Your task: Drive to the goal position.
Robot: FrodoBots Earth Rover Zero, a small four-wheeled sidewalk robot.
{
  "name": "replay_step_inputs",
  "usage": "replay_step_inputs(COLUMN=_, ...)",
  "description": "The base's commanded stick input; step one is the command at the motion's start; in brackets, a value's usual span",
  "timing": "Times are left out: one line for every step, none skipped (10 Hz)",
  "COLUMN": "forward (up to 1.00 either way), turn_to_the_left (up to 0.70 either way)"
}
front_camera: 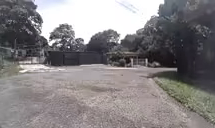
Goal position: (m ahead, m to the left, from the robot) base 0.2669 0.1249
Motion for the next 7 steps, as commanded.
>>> replay_step_inputs(forward=0.5, turn_to_the_left=0.0)
replay_step_inputs(forward=0.5, turn_to_the_left=0.0)
replay_step_inputs(forward=0.5, turn_to_the_left=0.0)
replay_step_inputs(forward=0.5, turn_to_the_left=0.0)
replay_step_inputs(forward=0.5, turn_to_the_left=0.0)
replay_step_inputs(forward=0.5, turn_to_the_left=0.0)
replay_step_inputs(forward=0.5, turn_to_the_left=0.0)
